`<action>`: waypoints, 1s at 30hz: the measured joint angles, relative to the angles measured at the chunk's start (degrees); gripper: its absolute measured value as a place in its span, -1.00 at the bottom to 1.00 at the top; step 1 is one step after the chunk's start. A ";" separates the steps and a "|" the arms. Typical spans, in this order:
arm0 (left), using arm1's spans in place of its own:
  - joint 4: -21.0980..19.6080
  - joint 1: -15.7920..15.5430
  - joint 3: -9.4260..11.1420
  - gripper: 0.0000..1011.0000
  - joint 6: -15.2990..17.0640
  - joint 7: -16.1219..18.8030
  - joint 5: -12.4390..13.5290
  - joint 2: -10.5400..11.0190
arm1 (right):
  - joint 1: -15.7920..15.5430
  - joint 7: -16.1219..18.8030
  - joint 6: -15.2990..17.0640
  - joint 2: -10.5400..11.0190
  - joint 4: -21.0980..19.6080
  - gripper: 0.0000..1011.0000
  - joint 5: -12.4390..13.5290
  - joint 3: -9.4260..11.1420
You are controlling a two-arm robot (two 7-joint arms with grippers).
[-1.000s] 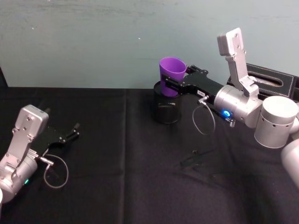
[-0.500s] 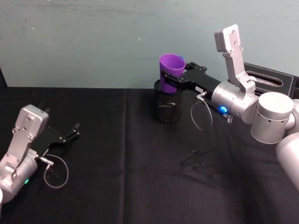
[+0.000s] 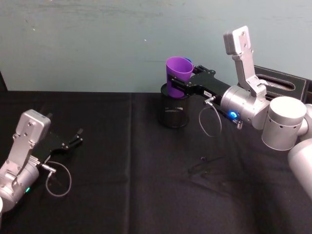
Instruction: Pick up one cup with a gripper and tap it against the other cup.
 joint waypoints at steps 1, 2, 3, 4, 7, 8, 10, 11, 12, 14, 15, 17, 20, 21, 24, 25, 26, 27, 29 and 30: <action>0.00 0.00 0.00 1.00 0.00 0.00 0.00 0.00 | 0.00 0.01 0.00 0.00 0.00 0.42 0.00 -0.01; 0.00 0.00 0.00 1.00 0.00 0.00 0.00 0.00 | 0.00 0.01 0.00 0.00 0.00 0.42 0.00 -0.01; 0.00 0.00 0.00 1.00 0.00 0.00 0.00 0.00 | 0.00 0.01 0.00 0.00 0.00 0.42 0.01 -0.02; 0.00 0.00 0.00 1.00 0.00 0.00 0.00 0.00 | 0.01 0.02 0.00 0.00 0.00 0.42 0.01 -0.03; 0.00 0.00 0.00 1.00 0.00 0.00 0.00 0.00 | 0.01 0.02 0.00 0.00 0.00 0.42 0.01 -0.04; 0.00 0.00 0.00 1.00 0.00 0.00 0.00 0.00 | 0.01 0.02 0.00 0.00 0.00 0.42 0.01 -0.05; 0.00 0.00 0.00 1.00 0.00 0.00 0.00 0.00 | 0.00 0.02 0.00 0.00 0.00 0.42 0.02 -0.06; 0.00 0.00 0.00 1.00 0.00 0.00 0.00 0.00 | 0.01 0.02 0.00 0.00 0.00 0.42 0.02 -0.07; 0.00 0.00 0.00 1.00 0.00 0.00 0.00 0.00 | 0.01 0.02 0.00 0.00 0.00 0.42 0.02 -0.07; 0.00 0.00 0.00 1.00 0.00 0.00 0.00 0.00 | 0.01 0.02 0.00 0.00 0.00 0.42 0.03 -0.07; 0.00 0.00 0.00 1.00 0.00 0.00 0.00 0.00 | 0.01 0.02 0.00 0.00 0.00 0.42 0.03 -0.07; 0.00 0.00 0.00 1.00 0.00 0.00 0.00 0.00 | 0.00 0.02 0.00 0.00 0.00 0.42 0.03 -0.07; 0.00 0.00 0.00 1.00 0.00 0.00 0.00 0.00 | 0.01 0.02 0.00 0.00 0.00 0.42 0.04 -0.07; 0.00 0.00 0.00 1.00 0.00 0.00 0.00 0.00 | 0.01 0.02 0.00 0.00 0.00 0.42 0.04 -0.07; 0.00 0.00 0.00 1.00 0.00 0.00 0.00 0.00 | 0.01 0.02 0.00 0.00 0.00 0.42 0.04 -0.07; 0.00 0.00 0.00 1.00 0.00 0.00 0.00 0.00 | 0.01 0.02 0.00 0.00 0.00 0.42 0.04 -0.07; 0.00 0.00 0.00 1.00 0.00 0.00 0.00 0.00 | 0.01 0.02 0.00 0.00 0.00 0.42 0.04 -0.07; 0.00 0.00 0.00 1.00 0.00 0.00 0.00 0.00 | 0.00 0.02 0.00 0.00 0.00 0.42 0.04 -0.07; 0.00 0.00 0.00 1.00 0.00 0.00 0.00 0.00 | 0.01 0.02 -0.01 0.00 0.00 0.42 0.04 -0.07; 0.00 0.00 0.00 1.00 0.00 0.00 0.00 0.00 | 0.01 0.02 0.00 0.00 0.00 0.42 0.04 -0.07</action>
